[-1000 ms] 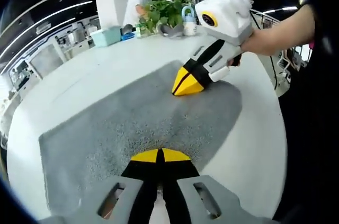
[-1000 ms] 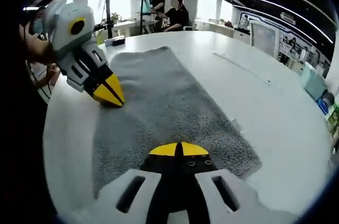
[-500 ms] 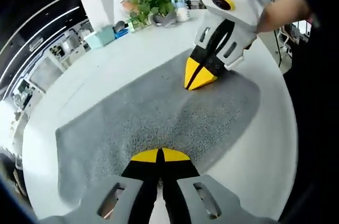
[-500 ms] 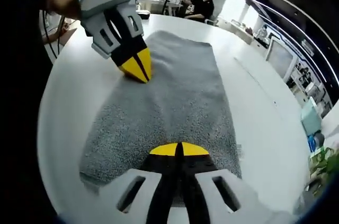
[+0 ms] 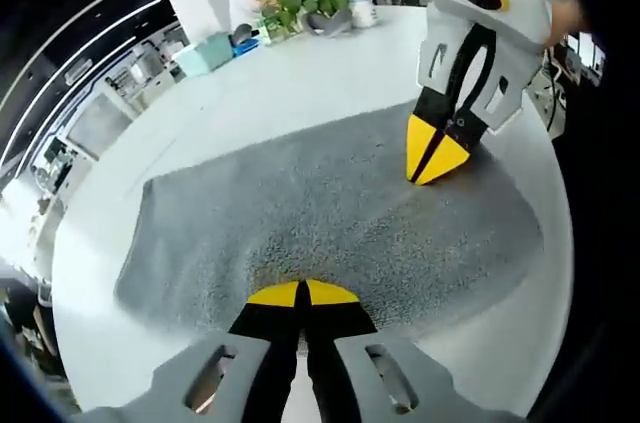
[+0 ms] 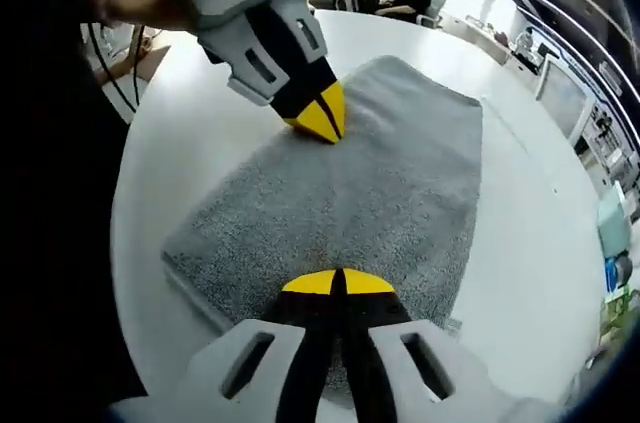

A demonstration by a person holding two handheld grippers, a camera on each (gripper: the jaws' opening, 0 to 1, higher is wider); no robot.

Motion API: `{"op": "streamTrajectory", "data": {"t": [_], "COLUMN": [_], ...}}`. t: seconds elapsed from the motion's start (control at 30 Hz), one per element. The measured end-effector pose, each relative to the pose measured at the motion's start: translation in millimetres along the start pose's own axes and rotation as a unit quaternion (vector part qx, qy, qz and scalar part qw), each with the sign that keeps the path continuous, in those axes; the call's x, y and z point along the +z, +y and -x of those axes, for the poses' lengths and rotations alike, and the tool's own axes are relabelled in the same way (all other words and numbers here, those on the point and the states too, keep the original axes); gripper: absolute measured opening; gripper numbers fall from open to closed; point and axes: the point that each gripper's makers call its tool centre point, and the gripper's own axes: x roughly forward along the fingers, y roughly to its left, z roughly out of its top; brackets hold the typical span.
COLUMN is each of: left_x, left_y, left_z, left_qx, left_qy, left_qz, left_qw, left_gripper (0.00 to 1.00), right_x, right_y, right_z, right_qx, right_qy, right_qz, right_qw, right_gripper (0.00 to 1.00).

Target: Fold the towel on the table until its edges align and the towel forms a compact rectangular stack.

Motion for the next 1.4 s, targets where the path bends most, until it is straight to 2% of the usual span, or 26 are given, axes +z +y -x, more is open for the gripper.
{"op": "streamTrajectory", "data": {"t": [0.13, 0.27, 0.4, 0.5, 0.77, 0.93, 1.03, 1.13, 1.17, 1.2, 1.23, 1.27, 1.3, 1.4], "left_x": [0.6, -0.5, -0.7, -0.1, 0.1, -0.2, -0.1, -0.5, 0.0, 2.2, 2.1, -0.1, 0.4, 1.9], "left_y": [1.7, 4.7, 6.0, 6.5, 7.7, 8.8, 7.9, 7.5, 6.5, 6.2, 5.2, 5.2, 5.5, 5.1], "left_z": [-1.6, -2.1, -3.3, -4.0, -4.9, -4.8, -4.6, -4.4, -4.1, -4.5, -4.4, -3.6, -3.6, -4.1], "left_qx": [-0.007, -0.016, -0.017, -0.019, -0.025, -0.032, -0.031, -0.028, -0.028, -0.03, -0.031, -0.033, -0.038, -0.053], "left_qy": [0.016, 0.017, 0.012, 0.011, 0.008, 0.002, -0.001, -0.008, -0.015, -0.025, -0.037, -0.036, -0.04, -0.042], "left_qz": [-0.004, 0.013, 0.016, 0.019, 0.033, 0.057, 0.06, 0.057, 0.05, 0.027, 0.013, 0.021, 0.016, 0.001], "left_qw": [0.9998, 0.9996, 0.9996, 0.9996, 0.9991, 0.9979, 0.9977, 0.9979, 0.9983, 0.9989, 0.9988, 0.9986, 0.9984, 0.9977], "left_gripper": [0.01, 0.01, 0.01, 0.01, 0.01, 0.01, 0.01, 0.01, 0.01, 0.01, 0.01, 0.01, 0.01, 0.01], "right_x": [2.0, 6.0, 13.1, 17.5, 22.5, 21.9, 20.9, 20.4, 20.4, 20.3, 20.6, 21.0, 21.7, 21.0], "right_y": [8.9, 22.3, 42.9, 50.0, 58.2, 58.6, 59.7, 60.3, 60.4, 60.7, 60.8, 60.0, 60.5, 62.1], "right_z": [-1.5, -4.0, -7.1, -9.8, -13.3, -13.8, -13.2, -13.0, -13.0, -13.0, -13.0, -13.3, -13.9, -13.8], "right_qx": [0.032, 0.063, 0.115, 0.129, 0.145, 0.16, 0.158, 0.149, 0.147, 0.144, 0.141, 0.136, 0.131, 0.117], "right_qy": [0.018, 0.033, 0.018, 0.017, 0.041, 0.069, 0.072, 0.067, 0.066, 0.066, 0.064, 0.065, 0.066, 0.08], "right_qz": [-0.011, -0.021, -0.031, -0.036, -0.015, -0.001, 0.013, 0.03, 0.033, 0.031, 0.045, 0.063, 0.114, 0.144], "right_qw": [0.9993, 0.9973, 0.9927, 0.9908, 0.9884, 0.9847, 0.9848, 0.9862, 0.9865, 0.9869, 0.9869, 0.9865, 0.9826, 0.9793], "right_gripper": [0.0, 0.0, 0.0, 0.0, 0.0, 0.0, 0.0, 0.0, 0.0, 0.0, 0.0, 0.0, 0.0, 0.0]}}
